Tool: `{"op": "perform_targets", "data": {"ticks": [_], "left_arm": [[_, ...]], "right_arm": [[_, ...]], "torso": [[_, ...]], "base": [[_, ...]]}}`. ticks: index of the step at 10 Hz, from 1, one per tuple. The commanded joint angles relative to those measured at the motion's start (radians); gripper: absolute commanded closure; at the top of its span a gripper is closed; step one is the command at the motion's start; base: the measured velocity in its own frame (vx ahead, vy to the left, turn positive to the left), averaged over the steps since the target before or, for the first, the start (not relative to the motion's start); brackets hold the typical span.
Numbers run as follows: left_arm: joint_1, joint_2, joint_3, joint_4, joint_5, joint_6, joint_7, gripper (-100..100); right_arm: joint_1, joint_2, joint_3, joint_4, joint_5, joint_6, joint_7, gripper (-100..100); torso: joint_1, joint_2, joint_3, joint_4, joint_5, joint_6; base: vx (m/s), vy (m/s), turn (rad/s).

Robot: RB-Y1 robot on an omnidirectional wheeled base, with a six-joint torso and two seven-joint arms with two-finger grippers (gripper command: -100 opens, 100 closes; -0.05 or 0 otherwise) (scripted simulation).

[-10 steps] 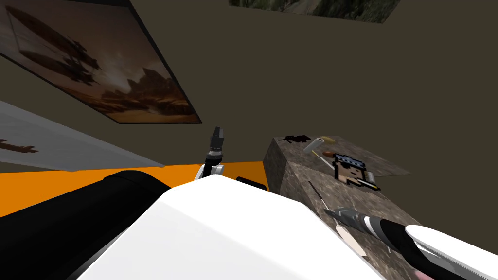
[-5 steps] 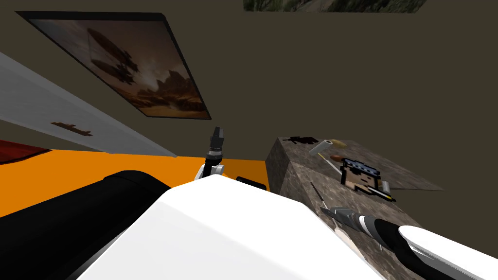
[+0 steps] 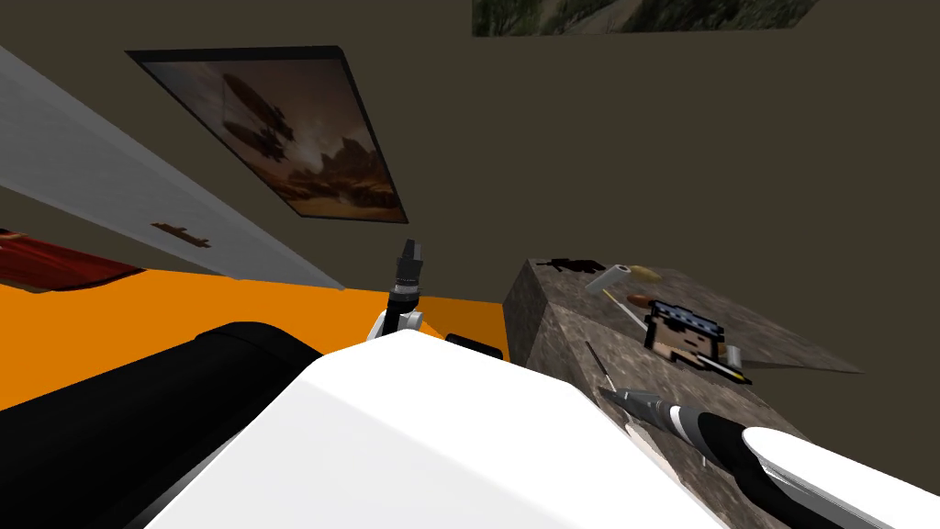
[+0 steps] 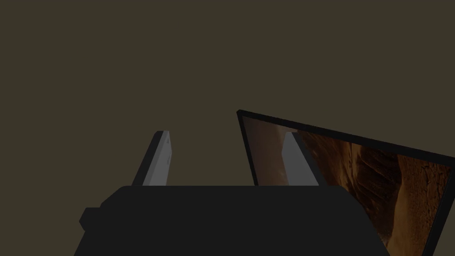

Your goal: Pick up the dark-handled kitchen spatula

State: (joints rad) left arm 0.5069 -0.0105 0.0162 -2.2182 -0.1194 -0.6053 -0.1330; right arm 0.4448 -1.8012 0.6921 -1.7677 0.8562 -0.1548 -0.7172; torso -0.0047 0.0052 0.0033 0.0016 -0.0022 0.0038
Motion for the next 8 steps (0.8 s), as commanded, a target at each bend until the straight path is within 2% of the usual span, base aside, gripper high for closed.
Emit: {"op": "perform_targets", "data": {"ticks": [1,2,6,7,8], "left_arm": [[0.000,0.000,0.000,0.000,0.000,0.000,0.000,0],[0.000,0.000,0.000,0.000,0.000,0.000,0.000,0],[0.000,0.000,0.000,0.000,0.000,0.000,0.000,0],[0.000,0.000,0.000,0.000,0.000,0.000,0.000,0],[0.000,0.000,0.000,0.000,0.000,0.000,0.000,0]], "right_arm": [[0.000,0.000,0.000,0.000,0.000,0.000,0.000,-100],[0.000,0.000,0.000,0.000,0.000,0.002,-0.005,100],[0.000,0.000,0.000,-0.001,0.000,0.002,-0.005,100],[0.000,0.001,0.000,-0.001,0.000,0.002,-0.005,0],[-0.009,0.020,-0.015,0.049,-0.025,-0.048,0.045,100]], "torso": [[0.000,0.000,0.000,0.000,0.000,0.000],[0.001,-0.002,-0.001,-0.001,0.000,0.000],[0.000,-0.006,-0.003,-0.002,0.000,-0.001],[0.000,-0.006,-0.004,-0.002,0.000,-0.001],[0.000,-0.006,-0.004,-0.002,0.000,-0.001]], "base": [[-0.024,-0.001,-0.008],[-0.006,-0.001,0.000],[0.000,0.000,0.000],[0.000,0.000,0.000],[0.117,0.048,-0.300]]}}
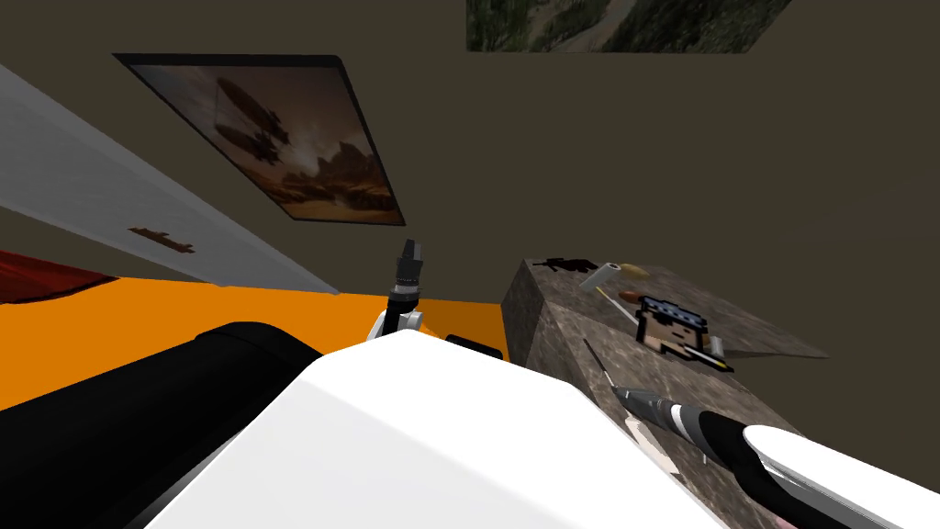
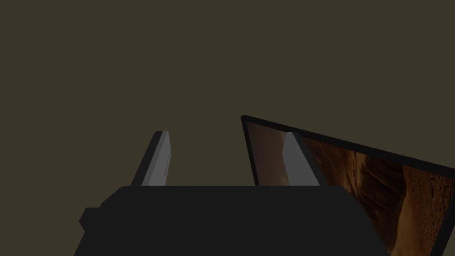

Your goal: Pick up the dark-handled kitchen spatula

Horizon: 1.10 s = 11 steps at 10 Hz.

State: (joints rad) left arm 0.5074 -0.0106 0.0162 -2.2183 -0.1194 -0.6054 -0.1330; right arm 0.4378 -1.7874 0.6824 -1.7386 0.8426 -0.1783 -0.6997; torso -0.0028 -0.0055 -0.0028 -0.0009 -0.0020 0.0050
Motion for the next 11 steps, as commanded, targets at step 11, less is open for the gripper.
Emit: {"op": "perform_targets", "data": {"ticks": [11], "left_arm": [[0.000,0.000,0.000,0.000,0.000,0.000,0.000,0]], "right_arm": [[-0.035,0.065,-0.047,0.222,-0.084,-0.246,0.300,100]], "torso": [[-0.001,0.000,0.000,0.000,0.000,0.000]], "base": [[0.090,0.040,-0.156]]}}
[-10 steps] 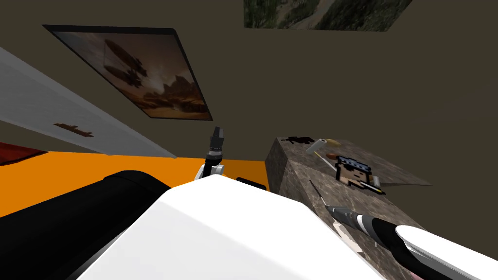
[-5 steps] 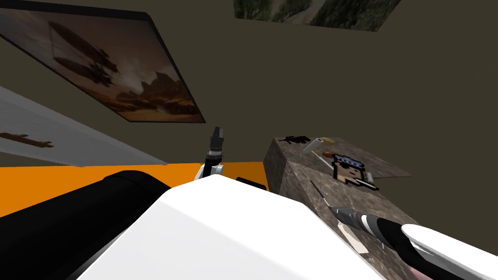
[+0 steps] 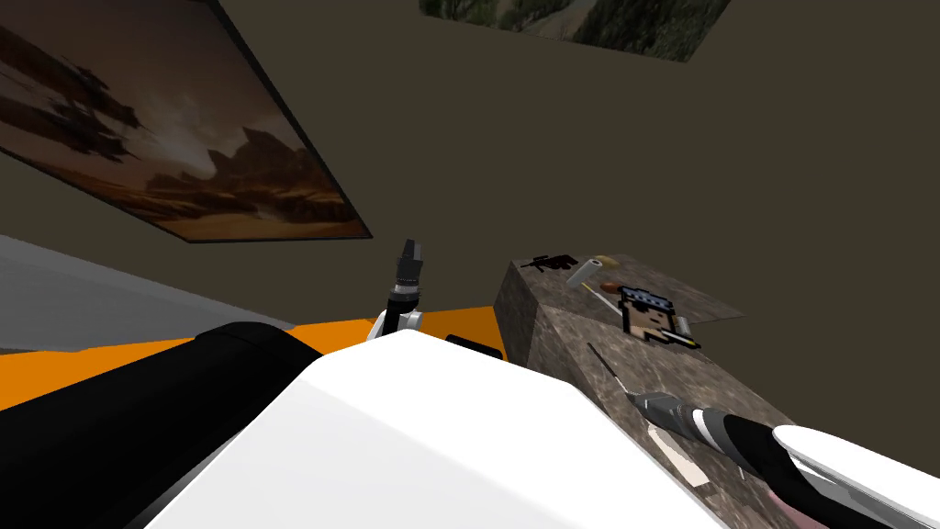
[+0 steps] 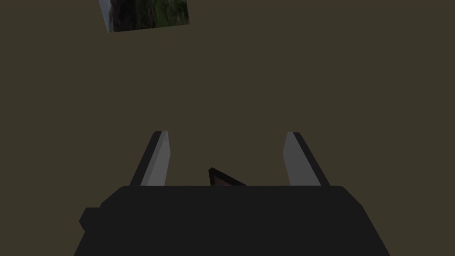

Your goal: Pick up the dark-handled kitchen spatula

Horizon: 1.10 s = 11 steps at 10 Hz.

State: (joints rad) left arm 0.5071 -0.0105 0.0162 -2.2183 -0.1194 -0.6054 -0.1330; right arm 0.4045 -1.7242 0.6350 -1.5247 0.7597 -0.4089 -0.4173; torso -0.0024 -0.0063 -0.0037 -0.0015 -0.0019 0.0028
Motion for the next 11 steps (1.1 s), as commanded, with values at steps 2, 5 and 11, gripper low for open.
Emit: {"op": "perform_targets", "data": {"ticks": [2,5,11], "left_arm": [[0.000,0.000,0.000,0.000,0.000,0.000,0.000,0],[0.000,0.000,0.000,0.000,0.000,0.000,0.000,0],[0.000,0.000,0.000,0.000,0.000,0.000,0.000,0]], "right_arm": [[-0.013,0.021,-0.014,0.059,-0.025,-0.064,0.075,100],[-0.024,0.040,-0.028,0.119,-0.049,-0.129,0.158,100],[-0.035,0.059,-0.042,0.198,-0.074,-0.219,0.308,100]], "torso": [[0.000,0.001,0.000,0.000,0.000,-0.002],[-0.001,0.000,0.000,0.000,0.000,-0.001],[0.001,0.000,0.000,0.000,0.000,0.000]], "base": [[0.091,0.052,-0.133],[0.085,0.051,-0.148],[0.068,0.049,-0.119]]}}
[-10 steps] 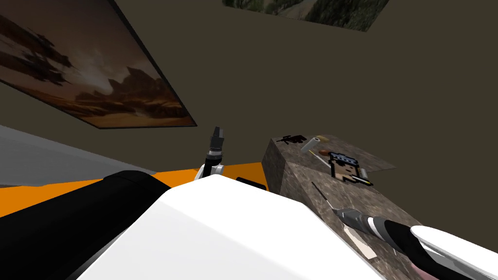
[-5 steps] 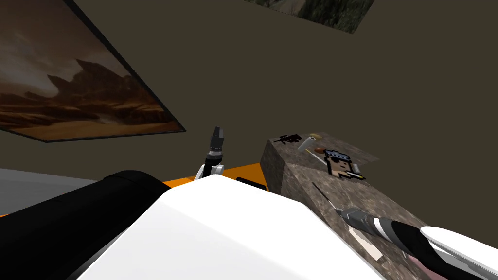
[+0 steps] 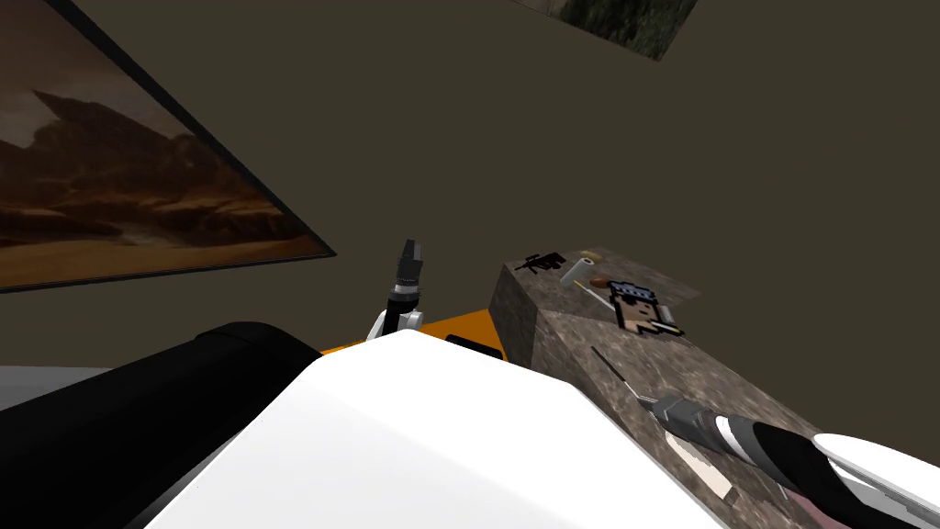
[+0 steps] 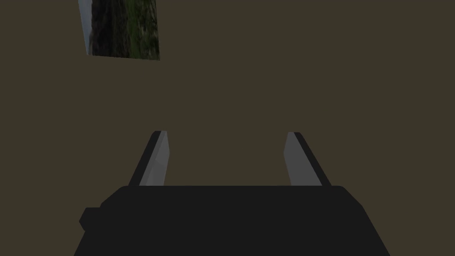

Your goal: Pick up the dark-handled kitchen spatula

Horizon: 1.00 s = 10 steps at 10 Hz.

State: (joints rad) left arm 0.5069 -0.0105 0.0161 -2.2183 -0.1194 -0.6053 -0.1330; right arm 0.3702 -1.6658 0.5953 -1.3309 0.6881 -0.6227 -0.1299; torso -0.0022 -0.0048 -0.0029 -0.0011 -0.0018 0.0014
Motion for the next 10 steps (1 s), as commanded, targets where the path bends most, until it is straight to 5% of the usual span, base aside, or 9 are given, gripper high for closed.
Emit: {"op": "perform_targets", "data": {"ticks": [1,6,8,10], "left_arm": [[0.000,0.000,0.000,0.000,0.000,0.000,0.000,0],[0.000,0.000,0.000,0.000,0.000,0.000,0.000,0],[0.000,0.000,0.000,0.000,0.000,0.000,0.000,0],[0.000,0.000,0.000,0.000,0.000,0.000,0.000,0]], "right_arm": [[-0.012,0.020,-0.016,0.050,-0.026,-0.050,0.050,100],[-0.023,0.040,-0.030,0.131,-0.050,-0.142,0.193,100],[-0.034,0.059,-0.044,0.194,-0.074,-0.210,0.252,100],[-0.034,0.059,-0.044,0.194,-0.074,-0.210,0.287,100]], "torso": [[0.000,0.000,0.000,0.000,0.000,0.000],[0.001,-0.001,-0.001,0.000,0.000,0.001],[0.001,-0.001,-0.001,0.000,0.000,0.002],[0.000,-0.001,0.000,0.000,0.000,0.000]], "base": [[0.111,0.079,-0.267],[0.072,0.066,-0.139],[0.088,0.090,-0.221],[0.025,0.028,0.000]]}}
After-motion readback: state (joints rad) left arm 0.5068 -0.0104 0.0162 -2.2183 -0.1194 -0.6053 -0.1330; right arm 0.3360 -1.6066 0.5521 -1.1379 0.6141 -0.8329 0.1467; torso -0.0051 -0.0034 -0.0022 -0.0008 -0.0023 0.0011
